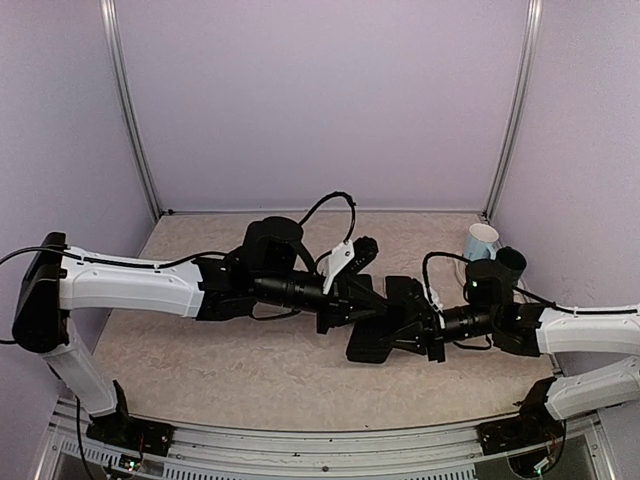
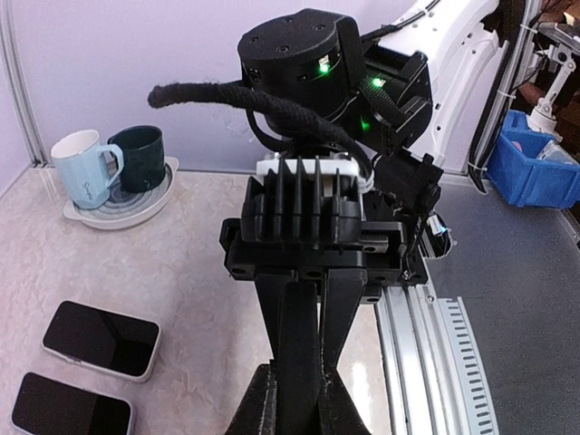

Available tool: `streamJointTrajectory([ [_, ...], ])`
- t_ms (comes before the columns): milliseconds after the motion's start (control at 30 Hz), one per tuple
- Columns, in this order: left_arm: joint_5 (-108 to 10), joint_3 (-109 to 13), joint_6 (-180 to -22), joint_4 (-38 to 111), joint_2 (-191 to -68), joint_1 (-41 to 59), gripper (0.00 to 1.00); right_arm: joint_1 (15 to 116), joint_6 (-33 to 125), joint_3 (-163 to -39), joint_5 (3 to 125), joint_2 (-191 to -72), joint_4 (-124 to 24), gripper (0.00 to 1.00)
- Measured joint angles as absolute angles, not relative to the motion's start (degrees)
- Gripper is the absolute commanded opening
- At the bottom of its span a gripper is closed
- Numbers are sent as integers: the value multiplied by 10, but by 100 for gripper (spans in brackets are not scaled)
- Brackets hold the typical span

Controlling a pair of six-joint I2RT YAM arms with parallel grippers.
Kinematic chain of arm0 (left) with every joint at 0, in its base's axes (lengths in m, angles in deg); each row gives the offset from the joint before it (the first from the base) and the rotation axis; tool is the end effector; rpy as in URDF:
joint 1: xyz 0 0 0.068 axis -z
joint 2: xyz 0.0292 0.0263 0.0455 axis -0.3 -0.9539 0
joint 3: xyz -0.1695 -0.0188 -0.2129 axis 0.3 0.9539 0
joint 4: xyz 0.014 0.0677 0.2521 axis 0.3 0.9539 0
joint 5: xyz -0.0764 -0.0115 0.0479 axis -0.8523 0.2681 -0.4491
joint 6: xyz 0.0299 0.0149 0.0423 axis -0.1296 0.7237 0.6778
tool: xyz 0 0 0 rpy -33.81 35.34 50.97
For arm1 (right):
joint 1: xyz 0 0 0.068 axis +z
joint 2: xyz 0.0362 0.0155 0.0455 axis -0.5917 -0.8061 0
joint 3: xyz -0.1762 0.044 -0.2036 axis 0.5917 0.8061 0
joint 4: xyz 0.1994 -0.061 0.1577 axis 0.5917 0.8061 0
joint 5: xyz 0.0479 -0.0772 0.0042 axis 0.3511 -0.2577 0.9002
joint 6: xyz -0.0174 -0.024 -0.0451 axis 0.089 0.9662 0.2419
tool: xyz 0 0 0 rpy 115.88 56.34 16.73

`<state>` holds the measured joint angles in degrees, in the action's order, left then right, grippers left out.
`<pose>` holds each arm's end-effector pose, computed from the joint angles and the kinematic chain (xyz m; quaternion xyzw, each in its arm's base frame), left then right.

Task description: Put the phone into the phone case

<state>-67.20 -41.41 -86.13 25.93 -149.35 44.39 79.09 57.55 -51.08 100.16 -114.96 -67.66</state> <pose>0.1694 -0.3503 0.2740 0.5371 0.5863 -0.4433 0.4140 0.1497 0.1725 0.2070 -0.5011 0.6198 0.4622 0.3888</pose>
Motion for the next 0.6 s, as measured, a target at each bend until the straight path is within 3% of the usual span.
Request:
streamJointTrajectory([
  [33,-672,-420,-861,259,-1493,446,7,792,575,-511,1000,-1139,-673,0],
  [167,-667,-438,-862,251,-1493,452,58,794,568,-512,997,-1106,-684,0],
  [433,-643,-438,-871,233,-1498,453,98,807,548,-521,1010,-1064,-736,0],
  [600,-630,-408,-877,211,-1480,447,99,807,540,-521,1009,-1052,-745,0],
])
